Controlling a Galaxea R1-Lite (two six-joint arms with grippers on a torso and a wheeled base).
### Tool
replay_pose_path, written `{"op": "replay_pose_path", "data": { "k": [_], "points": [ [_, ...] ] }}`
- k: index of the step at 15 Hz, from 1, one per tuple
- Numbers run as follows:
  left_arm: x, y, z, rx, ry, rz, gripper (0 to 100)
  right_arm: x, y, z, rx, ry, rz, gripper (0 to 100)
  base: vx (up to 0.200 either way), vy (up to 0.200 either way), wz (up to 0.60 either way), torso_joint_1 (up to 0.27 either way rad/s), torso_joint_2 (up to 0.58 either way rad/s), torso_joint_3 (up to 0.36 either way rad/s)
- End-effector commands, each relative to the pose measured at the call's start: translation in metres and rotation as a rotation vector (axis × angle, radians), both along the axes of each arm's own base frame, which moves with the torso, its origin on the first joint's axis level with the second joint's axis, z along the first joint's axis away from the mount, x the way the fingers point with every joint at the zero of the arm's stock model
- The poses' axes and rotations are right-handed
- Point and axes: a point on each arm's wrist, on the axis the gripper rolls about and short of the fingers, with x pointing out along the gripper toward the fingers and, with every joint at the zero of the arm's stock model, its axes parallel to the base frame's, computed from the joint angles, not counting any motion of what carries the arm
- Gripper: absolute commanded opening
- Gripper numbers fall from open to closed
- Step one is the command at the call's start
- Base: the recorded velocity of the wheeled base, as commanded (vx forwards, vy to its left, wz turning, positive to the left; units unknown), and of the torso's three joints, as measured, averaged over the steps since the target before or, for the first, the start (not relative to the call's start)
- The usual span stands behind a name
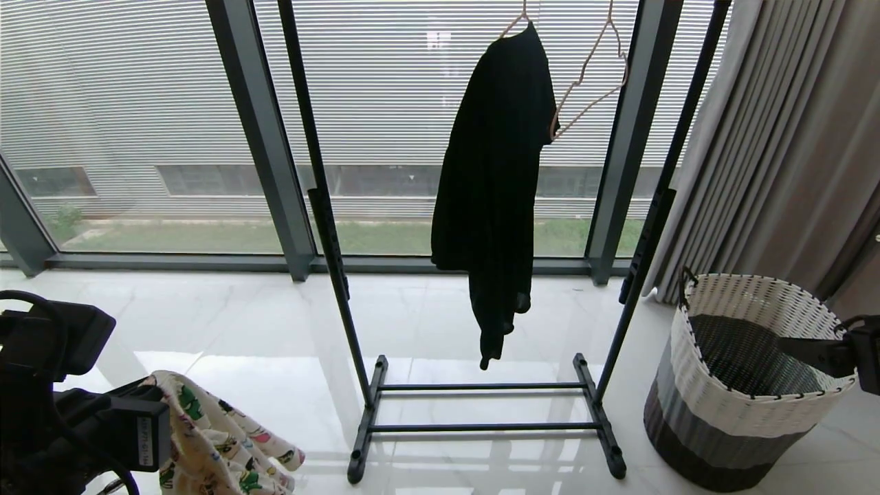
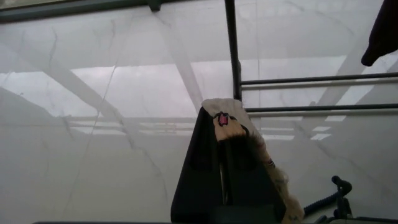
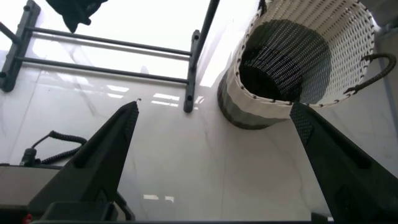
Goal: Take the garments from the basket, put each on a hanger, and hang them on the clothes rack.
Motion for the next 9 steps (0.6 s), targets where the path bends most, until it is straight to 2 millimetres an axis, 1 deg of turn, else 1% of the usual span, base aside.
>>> {"op": "replay_pose_path", "data": {
  "k": [1,9],
  "points": [
    [-0.0065,0.002,-0.0028,0.0,-0.005,-0.001,0,0.0001,0.0001,-0.0001,-0.001,0.001,0.0,100,0.0,0.0,0.0,0.0,0.0,0.0],
    [-0.0081,0.0044,-0.001,-0.006,-0.02,0.015,0,0.0007,-0.0001,0.0007,-0.044,-0.015,0.01,100,0.0,0.0,0.0,0.0,0.0,0.0]
  ]
}}
